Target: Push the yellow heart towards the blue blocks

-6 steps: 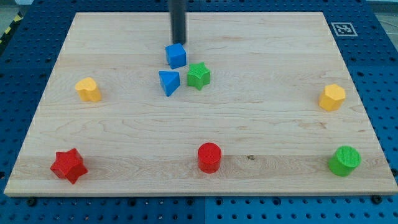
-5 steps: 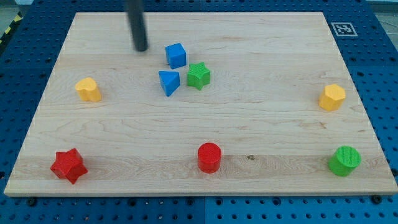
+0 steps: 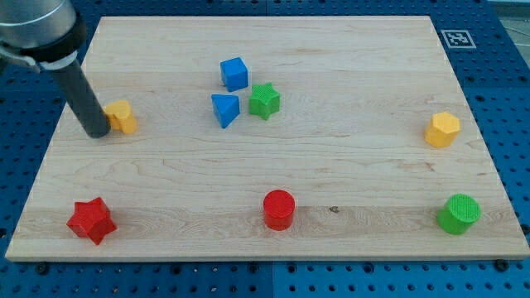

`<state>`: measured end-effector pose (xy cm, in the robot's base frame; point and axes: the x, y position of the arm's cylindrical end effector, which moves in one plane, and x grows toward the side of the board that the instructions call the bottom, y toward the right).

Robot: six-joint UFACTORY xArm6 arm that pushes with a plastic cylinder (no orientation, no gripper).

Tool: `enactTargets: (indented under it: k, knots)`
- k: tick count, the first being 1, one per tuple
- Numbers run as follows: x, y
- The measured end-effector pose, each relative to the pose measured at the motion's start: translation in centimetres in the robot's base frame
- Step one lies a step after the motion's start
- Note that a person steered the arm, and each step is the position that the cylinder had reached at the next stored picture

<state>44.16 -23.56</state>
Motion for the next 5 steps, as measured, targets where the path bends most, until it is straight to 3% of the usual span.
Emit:
enactTargets:
  k: [2,5]
  knots:
    - [-2.5,2.8]
    - [-0.1,6.4]
